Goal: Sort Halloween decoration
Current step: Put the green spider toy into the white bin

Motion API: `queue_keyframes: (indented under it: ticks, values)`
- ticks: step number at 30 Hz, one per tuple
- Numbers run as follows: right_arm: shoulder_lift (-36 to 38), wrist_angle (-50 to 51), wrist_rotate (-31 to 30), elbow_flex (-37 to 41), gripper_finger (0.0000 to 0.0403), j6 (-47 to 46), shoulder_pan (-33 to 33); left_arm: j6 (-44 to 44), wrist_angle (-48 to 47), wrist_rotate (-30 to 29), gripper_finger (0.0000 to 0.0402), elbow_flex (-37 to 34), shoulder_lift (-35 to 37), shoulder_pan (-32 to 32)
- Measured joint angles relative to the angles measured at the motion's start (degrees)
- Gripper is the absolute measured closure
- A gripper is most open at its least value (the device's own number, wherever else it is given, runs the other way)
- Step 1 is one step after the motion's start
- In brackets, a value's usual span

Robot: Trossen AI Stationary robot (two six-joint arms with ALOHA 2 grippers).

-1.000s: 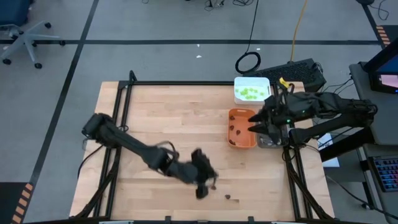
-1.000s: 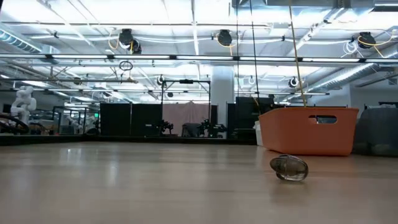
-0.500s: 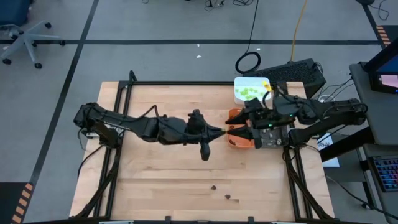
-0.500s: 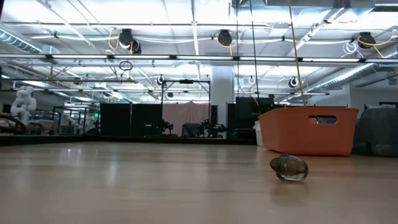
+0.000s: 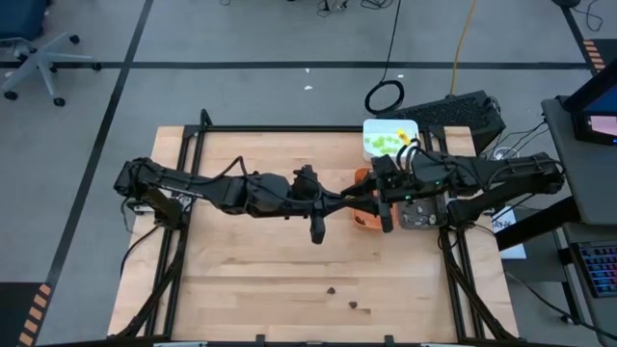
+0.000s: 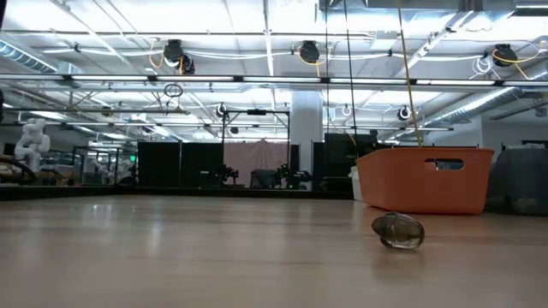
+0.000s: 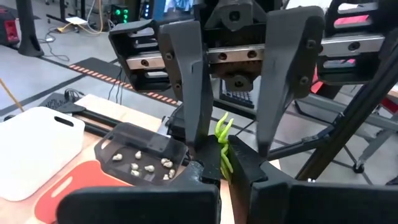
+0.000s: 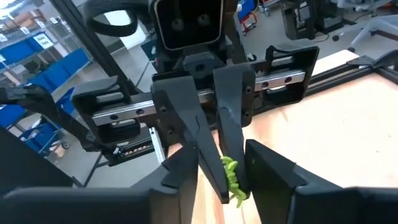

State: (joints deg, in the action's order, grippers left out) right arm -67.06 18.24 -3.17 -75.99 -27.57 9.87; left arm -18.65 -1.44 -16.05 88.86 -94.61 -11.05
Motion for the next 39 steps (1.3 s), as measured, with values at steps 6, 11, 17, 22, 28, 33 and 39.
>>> queue_keyframes:
  ticks: [6, 11, 17, 22, 28, 33, 39]
  values:
    - [-0.19, 0.00, 0.16, 0.00, 0.0330, -0.18, -0.04, -0.04, -0.08, 0.07, 0.0397, 0.00, 0.02, 0.04]
    - [0.68, 0.13, -0.04, 0.00, 0.0361, -0.46, -0.04, -0.42, 0.22, 0.06, 0.0398, 0.00, 0.02, 0.06]
    - [2.06, 0.61, 0.31, 0.00, 0.0392, -0.66, -0.04, -0.52, 0.84, 0.00, 0.0398, 0.00, 0.04, 0.06]
    - [2.37, 1.40, 0.34, 0.00, 0.0400, -0.66, -0.04, -0.55, 1.76, 0.00, 0.0398, 0.00, 0.03, 0.06]
    - [2.39, 1.24, 1.50, -0.02, 0.0398, -2.26, -0.04, -1.34, 2.31, 0.01, 0.0398, 0.00, 0.04, 0.06]
    - [2.38, 1.29, 2.00, -0.02, 0.0368, -3.26, -0.02, -2.49, 2.33, -0.01, 0.0398, 0.00, 0.04, 0.06]
    - [2.35, 0.70, 3.15, -0.02, 0.0332, -3.39, -0.02, -2.59, 2.34, -0.02, 0.0398, 0.00, 0.04, 0.06]
